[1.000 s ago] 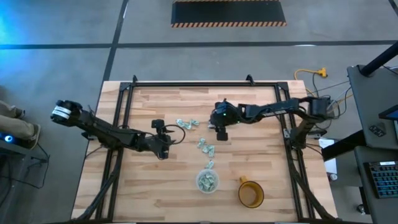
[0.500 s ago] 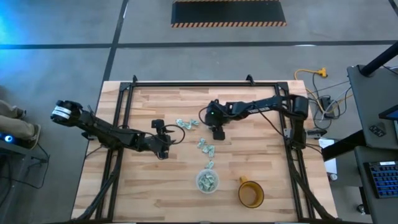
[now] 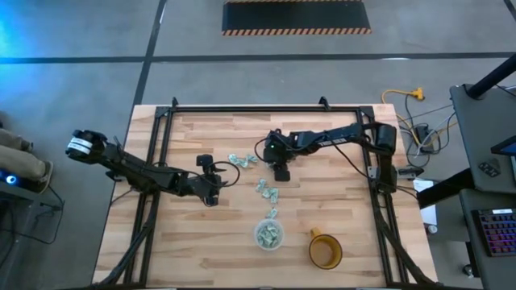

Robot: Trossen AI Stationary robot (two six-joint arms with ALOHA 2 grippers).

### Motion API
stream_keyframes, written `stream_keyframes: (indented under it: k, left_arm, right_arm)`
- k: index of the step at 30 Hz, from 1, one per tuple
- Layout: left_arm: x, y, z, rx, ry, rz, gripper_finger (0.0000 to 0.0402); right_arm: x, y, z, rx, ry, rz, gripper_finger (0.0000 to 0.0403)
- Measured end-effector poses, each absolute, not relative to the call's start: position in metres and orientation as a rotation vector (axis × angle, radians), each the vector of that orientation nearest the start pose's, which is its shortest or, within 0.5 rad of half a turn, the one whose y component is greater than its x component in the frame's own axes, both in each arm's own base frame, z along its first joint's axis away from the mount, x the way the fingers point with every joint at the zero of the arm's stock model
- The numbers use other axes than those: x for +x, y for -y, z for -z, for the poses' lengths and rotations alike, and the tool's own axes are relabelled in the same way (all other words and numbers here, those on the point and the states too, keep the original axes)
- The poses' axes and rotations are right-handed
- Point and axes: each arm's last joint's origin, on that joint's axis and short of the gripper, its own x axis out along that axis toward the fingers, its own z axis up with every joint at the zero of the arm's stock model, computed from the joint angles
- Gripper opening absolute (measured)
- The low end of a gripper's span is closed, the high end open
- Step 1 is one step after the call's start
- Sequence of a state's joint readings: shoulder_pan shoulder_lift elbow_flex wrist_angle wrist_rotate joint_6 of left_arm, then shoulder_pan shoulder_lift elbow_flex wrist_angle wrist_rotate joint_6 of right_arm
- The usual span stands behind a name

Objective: Pick and place Stevia / Truvia into bins
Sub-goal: Put the stevia packet into the transparent bin

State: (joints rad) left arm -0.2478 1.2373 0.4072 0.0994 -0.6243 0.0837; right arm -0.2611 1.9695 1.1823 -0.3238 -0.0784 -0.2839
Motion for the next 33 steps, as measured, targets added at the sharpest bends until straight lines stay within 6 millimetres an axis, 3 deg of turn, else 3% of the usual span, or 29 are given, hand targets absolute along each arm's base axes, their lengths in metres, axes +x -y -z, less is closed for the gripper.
stream_keyframes:
  k: [17,24,29,33]
  left_arm:
    - [0.211,0.036,-0.154,0.378,-0.655,-0.336,0.0193]
    - [0.212,0.036,-0.156,0.368,-0.632,-0.338,0.0193]
    - [0.212,0.036,-0.156,0.369,-0.633,-0.338,0.0193]
    - [0.212,0.036,-0.156,0.367,-0.629,-0.338,0.0193]
  right_arm:
    - [0.362,0.09,-0.149,-0.021,-1.084,-0.009,0.003]
    - [0.363,0.076,-0.157,0.134,-0.989,-0.281,0.0028]
    - [0.366,0.055,-0.161,0.217,-0.933,-0.495,0.0028]
    - [0.368,0.038,-0.163,0.211,-0.925,-0.565,0.0028]
